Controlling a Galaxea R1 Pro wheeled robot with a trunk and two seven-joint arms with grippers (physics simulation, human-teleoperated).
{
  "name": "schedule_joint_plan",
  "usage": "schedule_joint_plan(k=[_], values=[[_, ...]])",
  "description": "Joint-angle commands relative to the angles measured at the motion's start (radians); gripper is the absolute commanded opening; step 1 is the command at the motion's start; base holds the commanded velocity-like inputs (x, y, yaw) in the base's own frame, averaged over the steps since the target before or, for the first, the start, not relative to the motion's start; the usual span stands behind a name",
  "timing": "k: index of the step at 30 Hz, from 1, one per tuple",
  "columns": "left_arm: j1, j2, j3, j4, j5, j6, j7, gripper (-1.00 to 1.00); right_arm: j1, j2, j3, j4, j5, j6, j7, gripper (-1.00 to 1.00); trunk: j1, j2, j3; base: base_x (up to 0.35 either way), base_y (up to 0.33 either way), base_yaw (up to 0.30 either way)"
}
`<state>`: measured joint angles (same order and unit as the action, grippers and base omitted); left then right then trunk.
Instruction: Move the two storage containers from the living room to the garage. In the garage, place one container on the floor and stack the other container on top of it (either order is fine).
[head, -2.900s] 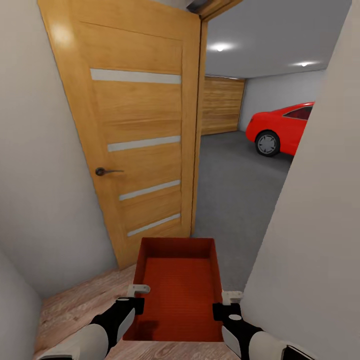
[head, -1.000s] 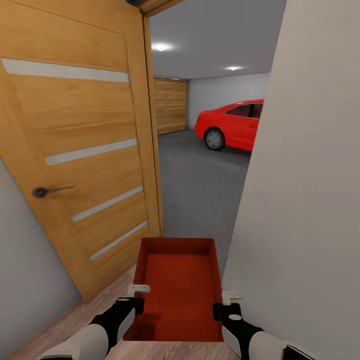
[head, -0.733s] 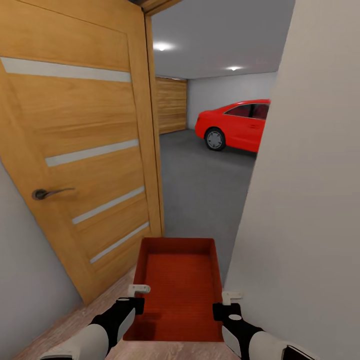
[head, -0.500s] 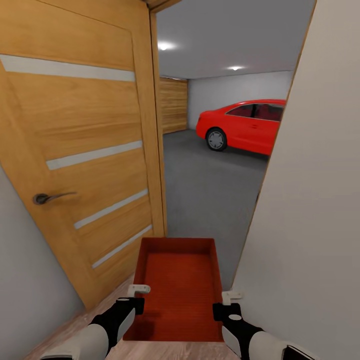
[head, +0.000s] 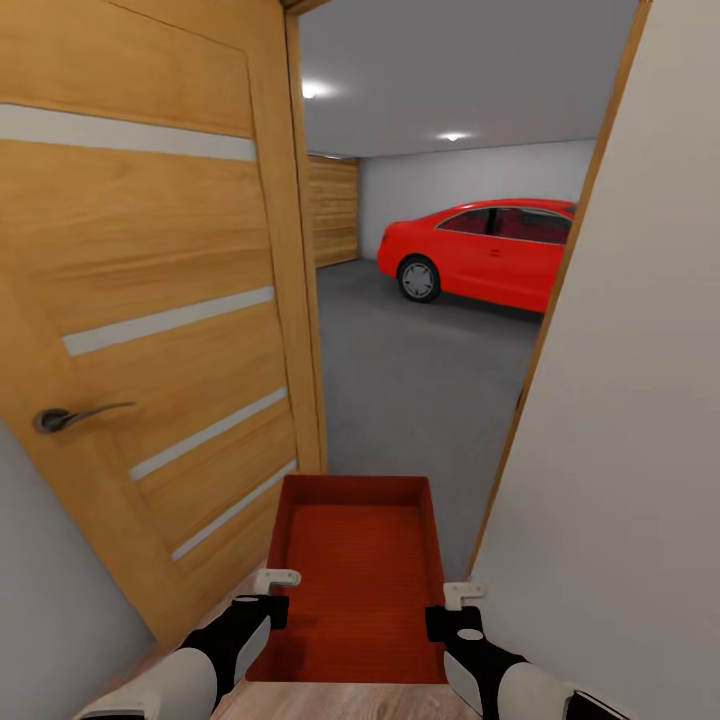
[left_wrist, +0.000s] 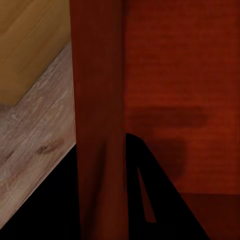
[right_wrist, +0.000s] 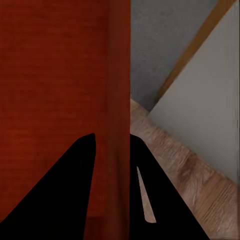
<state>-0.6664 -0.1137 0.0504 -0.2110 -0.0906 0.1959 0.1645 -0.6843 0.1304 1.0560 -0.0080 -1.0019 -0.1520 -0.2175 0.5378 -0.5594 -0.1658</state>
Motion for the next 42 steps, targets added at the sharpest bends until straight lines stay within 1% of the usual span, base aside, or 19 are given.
schedule_joint_plan(k=[1, 9, 12, 32, 42], values=[[0.001, -0.001, -0.032, 0.003, 0.017, 0.005, -0.007, -1.00, -0.001, 0.000, -0.001, 0.001, -0.007, -0.006, -0.028, -1.00, 0.000, -0.002, -0.002, 0.004, 0.003, -0.250], [0.001, -0.001, -0.032, 0.003, 0.017, 0.005, -0.007, -1.00, -0.001, 0.000, -0.001, 0.000, -0.007, -0.006, -0.028, -1.00, 0.000, -0.002, -0.002, 0.001, 0.001, -0.248], [0.001, -0.001, -0.032, 0.004, 0.017, 0.005, -0.007, -1.00, -0.001, 0.000, -0.001, 0.001, -0.007, -0.006, -0.028, -1.00, 0.000, -0.002, -0.002, 0.000, 0.000, -0.094], [0.001, -0.001, -0.032, 0.004, 0.017, 0.005, -0.007, -1.00, -0.001, 0.000, -0.001, 0.001, -0.008, -0.008, -0.028, -1.00, 0.000, -0.002, -0.002, 0.005, 0.004, -0.006], [0.001, -0.001, -0.033, 0.004, 0.017, 0.006, -0.008, -1.00, -0.001, 0.000, -0.001, 0.000, -0.007, -0.007, -0.028, -1.00, 0.000, -0.002, -0.002, 0.197, 0.217, 0.000]])
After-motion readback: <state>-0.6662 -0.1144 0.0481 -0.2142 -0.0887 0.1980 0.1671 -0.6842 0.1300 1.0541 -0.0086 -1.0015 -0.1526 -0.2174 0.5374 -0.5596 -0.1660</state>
